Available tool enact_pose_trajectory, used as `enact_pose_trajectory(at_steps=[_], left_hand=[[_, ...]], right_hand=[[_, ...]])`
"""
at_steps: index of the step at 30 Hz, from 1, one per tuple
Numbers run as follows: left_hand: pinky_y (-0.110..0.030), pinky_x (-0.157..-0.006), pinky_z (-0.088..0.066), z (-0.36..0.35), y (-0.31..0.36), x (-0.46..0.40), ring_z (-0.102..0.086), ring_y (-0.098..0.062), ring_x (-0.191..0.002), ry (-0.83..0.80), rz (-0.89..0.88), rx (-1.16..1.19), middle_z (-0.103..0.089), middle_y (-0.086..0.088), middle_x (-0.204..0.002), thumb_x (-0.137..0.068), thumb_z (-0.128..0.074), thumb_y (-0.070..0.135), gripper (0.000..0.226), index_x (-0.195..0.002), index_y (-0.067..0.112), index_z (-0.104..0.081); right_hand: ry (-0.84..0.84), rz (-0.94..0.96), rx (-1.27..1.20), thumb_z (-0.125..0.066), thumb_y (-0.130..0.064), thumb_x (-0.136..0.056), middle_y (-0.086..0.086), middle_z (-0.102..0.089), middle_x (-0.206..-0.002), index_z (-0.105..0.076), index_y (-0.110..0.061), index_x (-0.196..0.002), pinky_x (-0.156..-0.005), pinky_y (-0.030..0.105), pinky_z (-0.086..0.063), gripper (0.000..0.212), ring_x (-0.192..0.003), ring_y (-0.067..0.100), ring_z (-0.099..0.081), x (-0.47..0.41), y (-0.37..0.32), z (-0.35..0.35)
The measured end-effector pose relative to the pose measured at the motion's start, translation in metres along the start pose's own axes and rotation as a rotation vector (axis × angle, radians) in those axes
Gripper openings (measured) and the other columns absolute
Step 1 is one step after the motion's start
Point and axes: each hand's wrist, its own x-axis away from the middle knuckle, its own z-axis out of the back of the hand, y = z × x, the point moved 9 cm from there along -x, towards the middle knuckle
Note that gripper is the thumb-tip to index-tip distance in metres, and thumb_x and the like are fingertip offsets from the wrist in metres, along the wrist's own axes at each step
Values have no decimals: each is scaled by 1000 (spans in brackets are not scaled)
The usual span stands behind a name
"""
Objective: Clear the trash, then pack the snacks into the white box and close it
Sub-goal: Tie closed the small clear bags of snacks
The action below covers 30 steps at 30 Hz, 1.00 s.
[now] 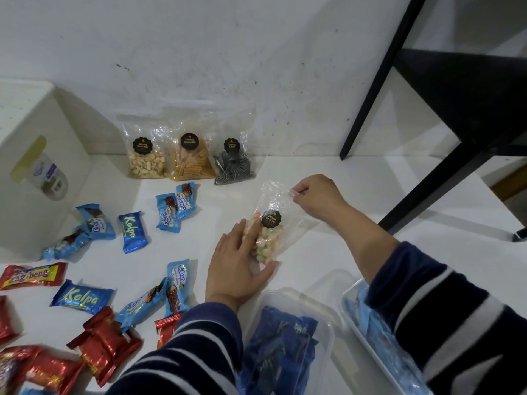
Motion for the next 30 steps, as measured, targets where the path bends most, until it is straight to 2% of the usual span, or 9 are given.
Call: enact_pose_trajectory(at_steps=[2,7,10,14,20,23,26,28,30], left_hand=[[-41,-109,-35,0,1,0,-39,-24,-132,3,3,-9,-36,-4,-150,-75,-52,69,87,-148,41,-14],[-38,-113,-30,-2,-2,-1,-33,-21,-137,-22,14,-22,-31,-2,-153,-76,-48,71,88,-148,44,-4],[-39,-112,-31,-3,-2,-1,-34,-21,-137,-21,11,-16,-32,-3,-152,-76,-49,71,89,-148,44,-5],[-39,-113,-29,-2,-3,-2,-31,-21,-138,-32,39,0,-29,-1,-154,-76,-50,70,90,-148,44,-4],[-38,-116,-24,0,1,-2,-25,-19,-141,-72,40,18,-22,0,-156,-75,-48,73,90,-148,46,-3],[-39,-115,-26,7,-2,0,-21,-16,-142,-56,80,163,-19,2,-155,-75,-44,74,77,-144,48,-21],[-37,-112,-28,27,0,-6,-22,-17,-135,75,248,438,-21,9,-143,-86,-48,58,39,-120,40,-55],[-29,-104,-29,41,12,-17,-25,-17,-127,134,309,500,-31,7,-130,-93,-50,42,19,-100,31,-64],[-26,-97,-29,51,26,-29,-26,-14,-121,126,354,590,-35,8,-118,-93,-51,42,20,-92,27,-65]], right_hand=[[49,-14,-78,-63,-14,-87,1,-72,-101,-74,-20,-87,-85,27,-52,12,-97,20,-65,3,4,2],[106,-50,-135,-60,-3,-85,4,-72,-103,-75,-18,-84,-89,27,-53,20,-97,20,-66,3,5,2],[71,-9,-153,-64,-9,-84,5,-71,-101,-75,-15,-92,-79,21,-48,14,-92,18,-63,6,4,5],[33,21,-92,-72,-20,-81,2,-63,-99,-70,-14,-108,-78,19,-40,27,-96,16,-59,16,8,14],[146,-37,-188,-59,1,-84,6,-73,-101,-75,-11,-91,-73,19,-45,22,-95,19,-67,30,16,18],[150,-44,-189,-52,4,-84,6,-70,-106,-73,-17,-84,-70,21,-45,29,-93,22,-65,38,11,17],[120,33,-159,-46,1,-87,6,-68,-105,-73,-17,-90,-63,22,-43,32,-79,18,-60,54,0,15],[152,111,-160,-45,-2,-88,3,-67,-104,-73,-17,-93,-64,24,-46,32,-76,15,-59,67,-11,17],[187,191,-174,-49,-3,-87,1,-66,-101,-74,-16,-93,-73,23,-48,29,-80,13,-59,80,-21,17]])
